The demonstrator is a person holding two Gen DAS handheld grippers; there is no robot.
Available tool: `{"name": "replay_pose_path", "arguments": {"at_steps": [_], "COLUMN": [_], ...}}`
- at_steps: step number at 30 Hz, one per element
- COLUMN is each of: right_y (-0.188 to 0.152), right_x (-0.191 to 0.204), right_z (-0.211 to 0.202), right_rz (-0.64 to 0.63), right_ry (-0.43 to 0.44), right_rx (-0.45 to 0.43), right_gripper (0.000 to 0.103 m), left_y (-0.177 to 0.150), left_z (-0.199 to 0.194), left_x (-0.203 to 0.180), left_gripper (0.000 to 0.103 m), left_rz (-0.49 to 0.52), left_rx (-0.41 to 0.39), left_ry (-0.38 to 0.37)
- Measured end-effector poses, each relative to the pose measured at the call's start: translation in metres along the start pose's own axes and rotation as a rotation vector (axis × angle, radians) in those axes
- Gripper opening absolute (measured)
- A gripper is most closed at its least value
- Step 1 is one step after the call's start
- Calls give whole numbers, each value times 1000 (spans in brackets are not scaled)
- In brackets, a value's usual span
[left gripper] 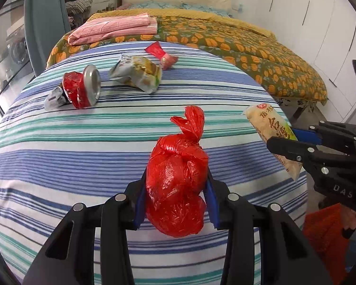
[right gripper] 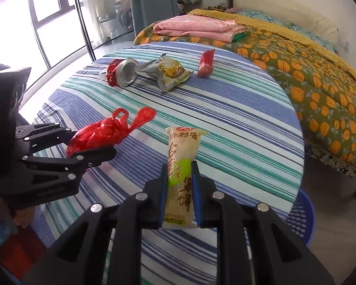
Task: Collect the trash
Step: 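Carry the red bag and snack bar to the blue wastebasket and open both tools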
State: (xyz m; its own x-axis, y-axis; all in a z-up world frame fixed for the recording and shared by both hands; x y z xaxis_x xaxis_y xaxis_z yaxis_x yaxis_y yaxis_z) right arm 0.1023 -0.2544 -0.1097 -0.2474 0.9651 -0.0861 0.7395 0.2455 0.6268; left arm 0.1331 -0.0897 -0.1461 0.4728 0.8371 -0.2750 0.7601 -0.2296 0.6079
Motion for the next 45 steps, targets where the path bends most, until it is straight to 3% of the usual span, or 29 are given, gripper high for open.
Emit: {"name": "replay_pose_path", "arguments": {"at_steps": [15, 24, 29, 36, 40, 45], "right_y": [-19, -29, -38, -49, -65, -111], "right_x": [-36, -63, -126, -205, -245, -282], "right_z": [-45, -56, -63, -60, -37, 10], "right_rz": [27, 77, 150, 186, 262, 381], "right_ry": [-81, -87, -142, -237, -246, -230], "right_rx": [-79, -78, -48, 12, 59, 143], "right_gripper": [18, 18, 18, 18, 18, 18], "left_y": [-3, 3, 15, 24, 28, 22], "left_z": [13, 14, 22, 63, 93, 143], "left_x": [-63, -92, -126, -192, -222, -253], "left_gripper": [40, 40, 40, 40, 41, 42], "left_rz": [-8, 10, 49, 101, 96, 104], "left_rx": [-9, -4, 12, 75, 113, 182], "left_ry": [-56, -87, -146, -231, -252, -251]}}
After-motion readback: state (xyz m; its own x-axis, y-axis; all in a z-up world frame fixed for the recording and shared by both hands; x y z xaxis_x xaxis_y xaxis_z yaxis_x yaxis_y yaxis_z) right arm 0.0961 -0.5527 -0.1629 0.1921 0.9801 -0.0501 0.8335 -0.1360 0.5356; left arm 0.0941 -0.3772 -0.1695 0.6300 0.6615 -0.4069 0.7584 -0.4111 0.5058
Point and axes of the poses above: each gripper's, at about its wrist camera, not at the fingertips, and z roughly the way its jaws point, x to its left, y to its top, the point moved 5 cm from there along z, roughly the way its jaws point, and after that the axes turned 12 degrees about -y, right-handed, at the moved point
